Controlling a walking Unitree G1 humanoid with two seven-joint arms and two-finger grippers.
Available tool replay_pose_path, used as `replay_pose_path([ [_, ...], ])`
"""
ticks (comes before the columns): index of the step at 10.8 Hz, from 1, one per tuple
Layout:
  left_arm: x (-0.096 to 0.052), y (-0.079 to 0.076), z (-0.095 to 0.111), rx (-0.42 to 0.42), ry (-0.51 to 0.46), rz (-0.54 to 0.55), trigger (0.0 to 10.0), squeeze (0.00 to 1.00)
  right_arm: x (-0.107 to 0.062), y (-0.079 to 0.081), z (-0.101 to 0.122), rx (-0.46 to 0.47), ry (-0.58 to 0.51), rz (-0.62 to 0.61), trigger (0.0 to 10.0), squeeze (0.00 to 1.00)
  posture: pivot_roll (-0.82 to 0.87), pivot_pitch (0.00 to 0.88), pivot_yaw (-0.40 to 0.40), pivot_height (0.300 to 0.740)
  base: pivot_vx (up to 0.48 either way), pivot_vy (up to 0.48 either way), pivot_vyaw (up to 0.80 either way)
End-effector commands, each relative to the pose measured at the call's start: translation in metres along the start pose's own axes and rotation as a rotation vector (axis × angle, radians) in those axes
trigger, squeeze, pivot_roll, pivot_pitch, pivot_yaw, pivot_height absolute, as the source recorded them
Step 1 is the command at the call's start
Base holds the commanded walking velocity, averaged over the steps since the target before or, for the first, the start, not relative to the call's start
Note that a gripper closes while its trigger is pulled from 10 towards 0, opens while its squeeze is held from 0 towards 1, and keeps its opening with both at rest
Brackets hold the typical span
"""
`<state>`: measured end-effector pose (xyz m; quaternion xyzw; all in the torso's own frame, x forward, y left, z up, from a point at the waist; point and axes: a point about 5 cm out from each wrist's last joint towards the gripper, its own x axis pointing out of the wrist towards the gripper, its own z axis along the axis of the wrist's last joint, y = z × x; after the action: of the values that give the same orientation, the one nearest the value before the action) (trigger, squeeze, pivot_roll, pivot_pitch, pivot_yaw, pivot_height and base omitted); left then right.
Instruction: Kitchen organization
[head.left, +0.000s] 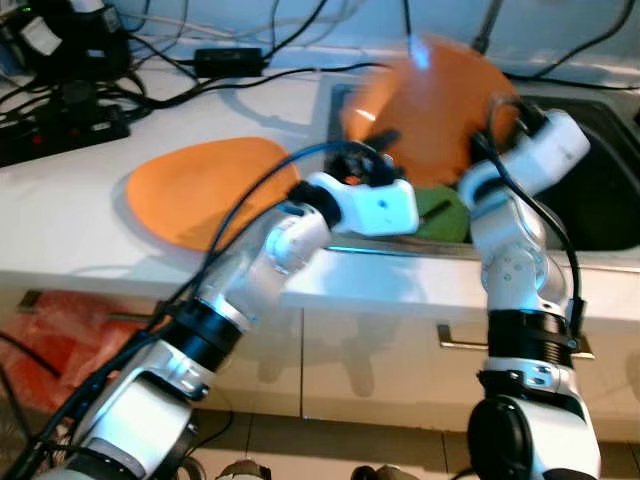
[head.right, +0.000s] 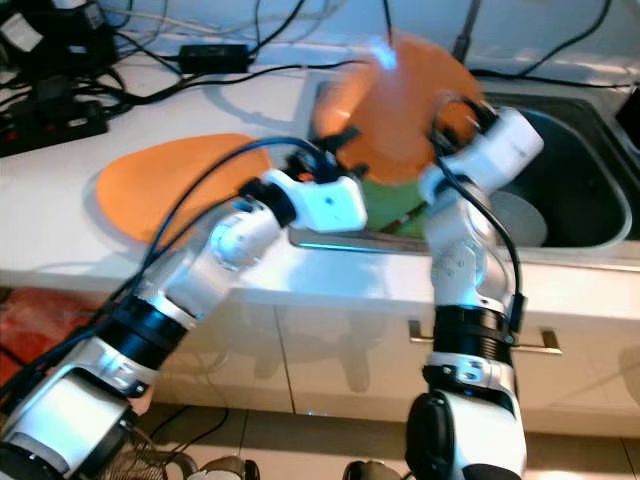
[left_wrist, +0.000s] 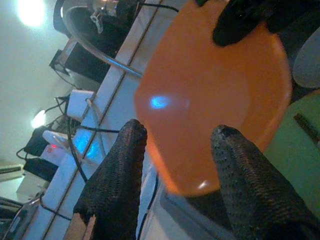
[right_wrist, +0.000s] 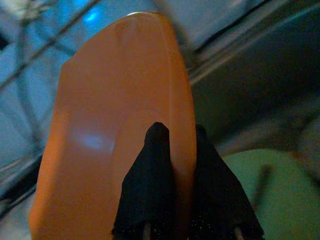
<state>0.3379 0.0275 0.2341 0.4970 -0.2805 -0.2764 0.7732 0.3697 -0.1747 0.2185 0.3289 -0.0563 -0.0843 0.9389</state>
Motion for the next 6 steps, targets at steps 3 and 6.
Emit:
replay_pose_path([
  [3, 0.0, 0.004, 0.001, -0.06, 0.0, 0.035, 10.0, 0.0, 0.001, 0.0, 0.008, -0.076, -0.075, -0.018, 0.0, 0.0, 0.07, 0.076, -0.021, 0.74, 0.0, 0.0, 0.0],
  [6, -0.006, 0.014, -0.016, -0.257, 0.08, 0.145, 10.0, 0.0, 0.001, -0.004, 0.0, -0.209, -0.081, -0.013, 10.0, 0.0, 0.07, 0.079, -0.025, 0.74, 0.0, 0.0, 0.0],
])
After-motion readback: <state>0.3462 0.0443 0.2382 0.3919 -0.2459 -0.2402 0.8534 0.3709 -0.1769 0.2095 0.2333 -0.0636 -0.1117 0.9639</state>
